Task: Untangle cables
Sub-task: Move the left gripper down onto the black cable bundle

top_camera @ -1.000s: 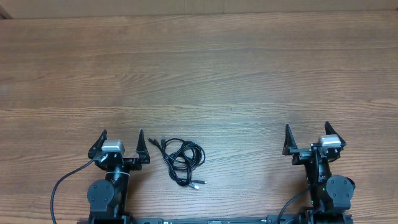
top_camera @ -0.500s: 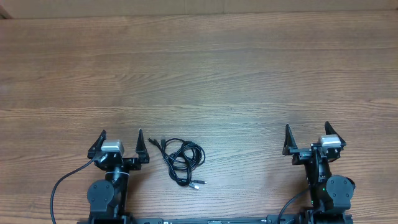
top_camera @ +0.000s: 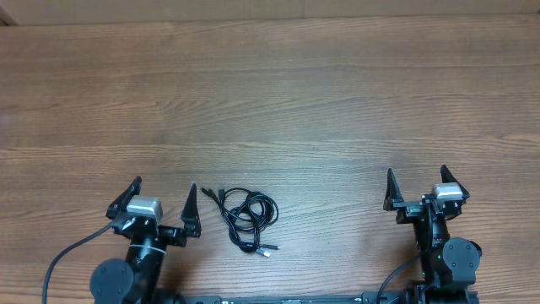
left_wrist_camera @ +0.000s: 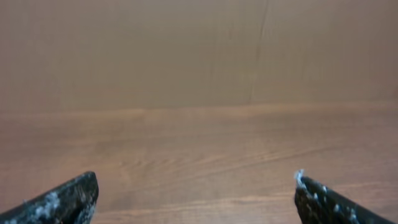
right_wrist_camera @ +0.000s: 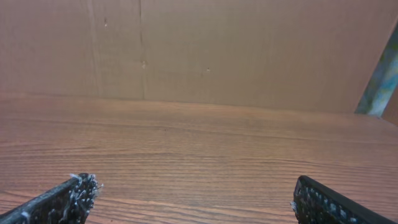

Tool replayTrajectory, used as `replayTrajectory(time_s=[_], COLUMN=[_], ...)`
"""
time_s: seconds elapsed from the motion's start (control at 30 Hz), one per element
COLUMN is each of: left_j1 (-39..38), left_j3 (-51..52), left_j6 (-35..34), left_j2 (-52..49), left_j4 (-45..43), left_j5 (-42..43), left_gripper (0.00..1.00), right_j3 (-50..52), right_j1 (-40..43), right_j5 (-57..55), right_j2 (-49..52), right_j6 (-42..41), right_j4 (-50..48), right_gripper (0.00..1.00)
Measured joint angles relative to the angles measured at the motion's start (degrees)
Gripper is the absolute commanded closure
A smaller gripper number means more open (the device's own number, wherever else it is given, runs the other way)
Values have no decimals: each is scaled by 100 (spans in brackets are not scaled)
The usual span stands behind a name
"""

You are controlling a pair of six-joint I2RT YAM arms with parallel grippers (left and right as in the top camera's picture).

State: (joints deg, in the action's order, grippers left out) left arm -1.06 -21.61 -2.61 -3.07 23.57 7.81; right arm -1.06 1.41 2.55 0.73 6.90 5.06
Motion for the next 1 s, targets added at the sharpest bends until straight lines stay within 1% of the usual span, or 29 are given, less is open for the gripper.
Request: replayTrajectory(time_s=[0.03, 0.07, 0.2, 0.27, 0.3, 0.43, 0.47, 0.63, 0.73, 0.8, 0.87, 0.93, 1.0], left_j1=[0, 0, 0, 0, 0, 0, 0, -205, -662, -1165, -1410, -1928, -2251], left_j3=[-291, -444, -1419, -1912, -2295, -2983, -3239, -3333, -3335, -3335, -3335, -3342, -3342], left_j6=[4, 4, 28, 190, 365, 675, 752, 772, 680, 415, 227, -219, -608], left_j2=[-205, -367, -1574, -2159, -2660, -3864, -4483, -5954, -6752, -7095, -7176, -7307, -7313], left_j4=[422, 616, 1891, 2516, 2900, 3624, 4074, 4170, 4135, 4019, 3895, 3731, 3515], left_j5=[15, 15, 98, 262, 431, 748, 815, 872, 695, 422, 247, -131, -466], left_gripper=[0, 0, 0, 0, 0, 0, 0, 0, 0, 0, 0, 0, 0], right_j3=[0, 0, 0, 0, 0, 0, 0, 0, 0, 0, 0, 0, 0], right_j1=[0, 0, 2, 0, 2, 0, 0, 2, 2, 2, 0, 0, 2], right_j5=[0, -4, -2, -4, -2, 0, -4, -2, -4, -2, 0, -4, -2], right_j2=[0, 0, -2, -4, -4, -7, -11, -9, -11, -11, -11, -11, -11], right_j6=[-2, 0, 0, 2, -2, -2, 0, 2, 2, 0, 0, 2, 2], right_j4=[4, 2, 0, 4, -2, 7, 0, 2, 0, 2, 4, 2, 0], right_gripper=[0, 0, 0, 0, 0, 0, 0, 0, 0, 0, 0, 0, 0])
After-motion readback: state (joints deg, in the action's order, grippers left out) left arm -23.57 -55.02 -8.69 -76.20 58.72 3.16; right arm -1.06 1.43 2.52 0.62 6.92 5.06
